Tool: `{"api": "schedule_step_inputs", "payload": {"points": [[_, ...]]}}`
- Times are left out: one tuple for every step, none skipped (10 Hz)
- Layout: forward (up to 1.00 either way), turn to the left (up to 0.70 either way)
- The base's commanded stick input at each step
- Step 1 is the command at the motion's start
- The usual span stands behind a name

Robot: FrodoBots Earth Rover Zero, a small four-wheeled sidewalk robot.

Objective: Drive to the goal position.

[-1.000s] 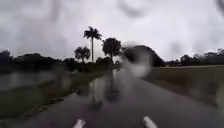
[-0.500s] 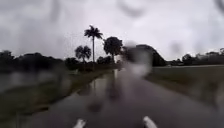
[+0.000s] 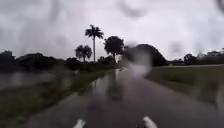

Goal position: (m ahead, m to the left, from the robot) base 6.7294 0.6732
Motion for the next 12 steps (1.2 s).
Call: {"api": "schedule_step_inputs", "payload": {"points": [[0.85, -0.15], [0.85, -0.27], [0.85, -0.25], [0.85, 0.00], [0.85, 0.00], [0.85, 0.00], [0.85, 0.00], [0.85, 0.00], [0.85, 0.00], [0.85, 0.00], [0.85, -0.04], [0.85, -0.29]]}}
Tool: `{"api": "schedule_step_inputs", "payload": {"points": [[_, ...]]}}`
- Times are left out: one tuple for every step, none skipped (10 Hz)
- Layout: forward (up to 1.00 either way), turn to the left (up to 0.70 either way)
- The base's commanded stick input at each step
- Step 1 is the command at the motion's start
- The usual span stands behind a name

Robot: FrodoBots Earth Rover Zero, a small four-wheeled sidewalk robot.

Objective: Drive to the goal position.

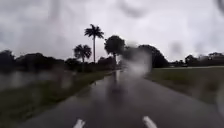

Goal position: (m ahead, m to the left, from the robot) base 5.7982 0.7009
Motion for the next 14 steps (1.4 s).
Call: {"api": "schedule_step_inputs", "payload": {"points": [[0.85, -0.20], [0.85, -0.06], [0.85, 0.00], [0.85, 0.00], [0.85, 0.00], [0.85, 0.00], [0.85, 0.00], [0.85, 0.00], [0.85, 0.00], [0.85, 0.00], [0.85, 0.00], [0.85, 0.00], [0.85, 0.00], [0.85, 0.00]]}}
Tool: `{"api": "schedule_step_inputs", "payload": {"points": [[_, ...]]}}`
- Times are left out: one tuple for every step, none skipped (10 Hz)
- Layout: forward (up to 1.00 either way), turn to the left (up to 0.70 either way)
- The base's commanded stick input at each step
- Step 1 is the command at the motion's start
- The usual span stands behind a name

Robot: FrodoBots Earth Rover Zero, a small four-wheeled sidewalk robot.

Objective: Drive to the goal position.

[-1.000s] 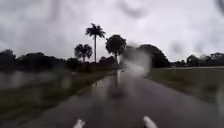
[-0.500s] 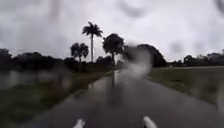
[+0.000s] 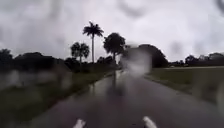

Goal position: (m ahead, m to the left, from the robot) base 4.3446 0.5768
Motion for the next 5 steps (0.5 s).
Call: {"api": "schedule_step_inputs", "payload": {"points": [[0.85, 0.00], [0.85, 0.00], [0.85, 0.00], [0.85, 0.00], [0.85, 0.00]]}}
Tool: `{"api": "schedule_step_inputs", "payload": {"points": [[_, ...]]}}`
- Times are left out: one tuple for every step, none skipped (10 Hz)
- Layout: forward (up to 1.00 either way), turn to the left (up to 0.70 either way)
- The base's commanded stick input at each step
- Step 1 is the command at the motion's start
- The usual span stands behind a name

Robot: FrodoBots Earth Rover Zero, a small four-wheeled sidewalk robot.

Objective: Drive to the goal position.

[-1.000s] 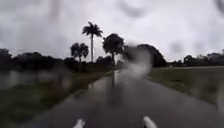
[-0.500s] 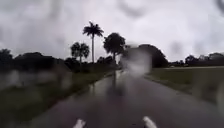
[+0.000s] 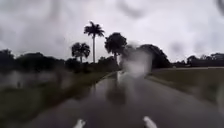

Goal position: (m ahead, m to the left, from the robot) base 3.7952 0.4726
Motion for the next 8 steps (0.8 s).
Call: {"api": "schedule_step_inputs", "payload": {"points": [[0.85, 0.00], [0.85, 0.00], [0.85, 0.00], [0.85, 0.00], [0.85, 0.00], [0.73, 0.00], [0.22, 0.00], [0.00, 0.00]]}}
